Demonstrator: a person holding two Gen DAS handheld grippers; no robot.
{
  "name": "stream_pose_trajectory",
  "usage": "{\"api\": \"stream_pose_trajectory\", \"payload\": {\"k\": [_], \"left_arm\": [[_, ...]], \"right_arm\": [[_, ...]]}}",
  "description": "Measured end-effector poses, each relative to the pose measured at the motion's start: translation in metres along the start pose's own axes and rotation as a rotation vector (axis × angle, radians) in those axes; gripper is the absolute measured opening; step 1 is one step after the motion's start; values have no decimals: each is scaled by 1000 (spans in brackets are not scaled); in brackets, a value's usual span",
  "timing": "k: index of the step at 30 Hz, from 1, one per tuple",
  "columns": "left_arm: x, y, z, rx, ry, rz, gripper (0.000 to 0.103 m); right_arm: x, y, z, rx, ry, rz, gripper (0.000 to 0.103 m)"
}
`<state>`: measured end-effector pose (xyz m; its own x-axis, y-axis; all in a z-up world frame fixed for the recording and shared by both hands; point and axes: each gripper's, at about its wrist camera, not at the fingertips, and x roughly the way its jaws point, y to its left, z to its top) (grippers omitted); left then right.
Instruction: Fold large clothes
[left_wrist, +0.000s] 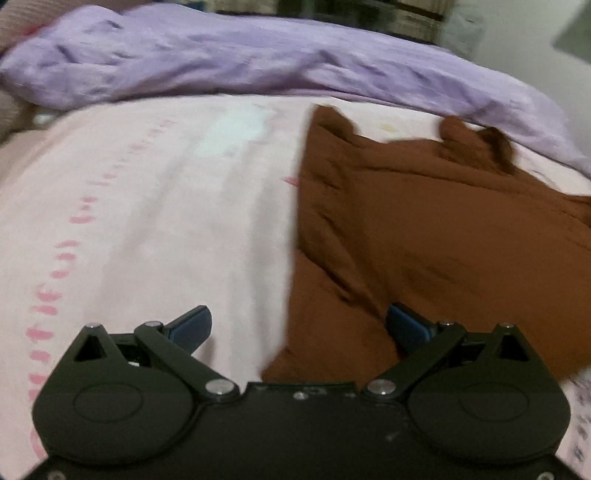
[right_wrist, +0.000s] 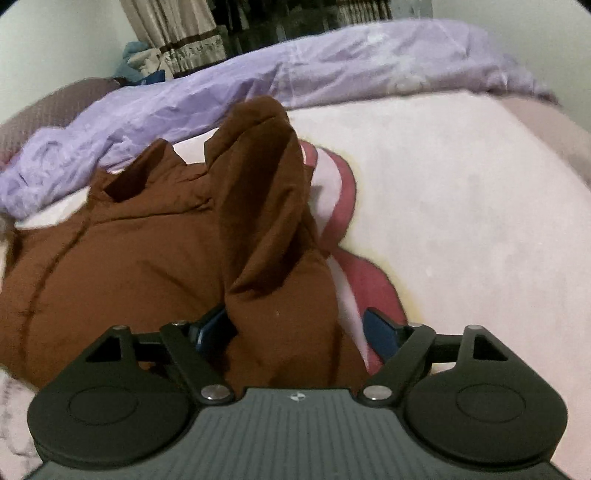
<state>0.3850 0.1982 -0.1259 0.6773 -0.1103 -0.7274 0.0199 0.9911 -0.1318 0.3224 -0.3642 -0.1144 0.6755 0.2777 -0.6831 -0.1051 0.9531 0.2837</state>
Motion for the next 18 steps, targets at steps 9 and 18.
{"api": "stream_pose_trajectory", "payload": {"k": [9, 18], "left_arm": [[-2, -9, -17, -14, 1, -42, 103], [-7, -35, -10, 18, -56, -40, 30]], "right_arm": [[-14, 9, -20, -19, -52, -35, 96], [1, 16, -16, 102, -79, 39, 32]]}}
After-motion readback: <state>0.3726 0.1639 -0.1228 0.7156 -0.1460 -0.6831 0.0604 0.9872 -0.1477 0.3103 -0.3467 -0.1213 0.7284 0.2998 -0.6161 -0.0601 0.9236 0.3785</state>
